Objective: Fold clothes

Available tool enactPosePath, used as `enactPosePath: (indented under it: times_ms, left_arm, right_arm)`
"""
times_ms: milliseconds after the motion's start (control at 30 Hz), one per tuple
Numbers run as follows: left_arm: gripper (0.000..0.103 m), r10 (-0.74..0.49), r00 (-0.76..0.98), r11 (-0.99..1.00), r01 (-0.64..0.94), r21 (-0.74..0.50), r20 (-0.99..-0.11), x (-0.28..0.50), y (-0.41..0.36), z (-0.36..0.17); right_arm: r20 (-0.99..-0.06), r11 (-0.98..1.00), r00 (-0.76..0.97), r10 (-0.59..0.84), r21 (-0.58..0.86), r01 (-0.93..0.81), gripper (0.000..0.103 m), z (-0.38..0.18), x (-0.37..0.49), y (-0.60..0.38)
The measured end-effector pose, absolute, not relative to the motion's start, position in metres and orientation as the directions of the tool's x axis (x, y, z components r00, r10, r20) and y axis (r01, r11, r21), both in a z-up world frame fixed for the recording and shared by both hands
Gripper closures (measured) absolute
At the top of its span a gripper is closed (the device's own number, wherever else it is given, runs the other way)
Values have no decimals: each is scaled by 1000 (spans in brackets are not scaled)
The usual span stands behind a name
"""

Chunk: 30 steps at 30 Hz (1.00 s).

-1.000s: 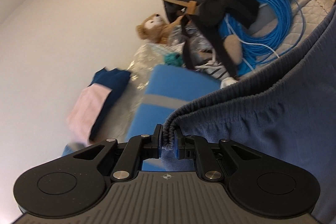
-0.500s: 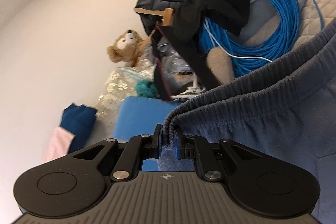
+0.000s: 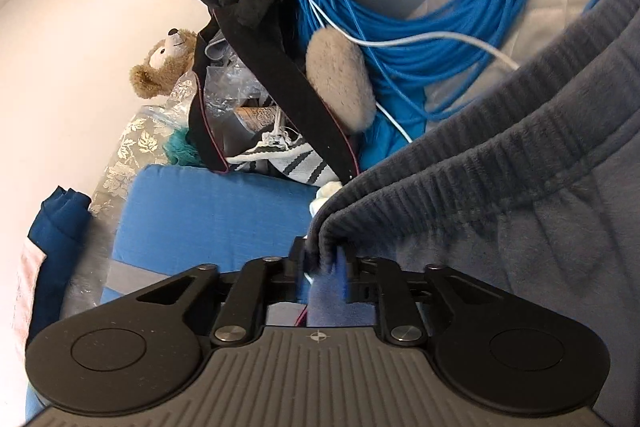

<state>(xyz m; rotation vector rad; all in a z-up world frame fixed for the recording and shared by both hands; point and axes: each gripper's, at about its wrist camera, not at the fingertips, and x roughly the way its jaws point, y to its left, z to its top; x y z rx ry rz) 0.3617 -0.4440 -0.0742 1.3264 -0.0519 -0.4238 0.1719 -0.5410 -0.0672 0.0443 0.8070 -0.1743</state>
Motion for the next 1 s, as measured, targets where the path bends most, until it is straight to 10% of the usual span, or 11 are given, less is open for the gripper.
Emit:
enactPosePath:
  times_ms: [133, 200, 300, 400, 1000]
  left_arm:
    - [61, -265, 955, 264, 205, 942, -133, 377, -438, -68]
    - [19, -231, 968, 305, 170, 937, -100, 385, -435, -64]
    - [14, -228, 961, 402, 239, 884, -156, 381, -416, -41]
    - [14, -229, 944, 499, 322, 804, -236, 370, -392, -17]
    - [10, -316, 806, 840, 483, 247, -500, 226, -153, 87]
  right_arm:
    - [-724, 984, 674, -145, -32, 177, 103, -69, 175, -540]
    - [-723, 982, 674, -151, -30, 187, 96, -68, 175, -540]
    - [-718, 980, 678, -158, -28, 199, 36, -64, 175, -541]
    - [-678, 982, 721, -142, -4, 190, 2, -54, 170, -537]
    - [-598, 1000, 801, 25, 9, -25, 0, -14, 102, -434]
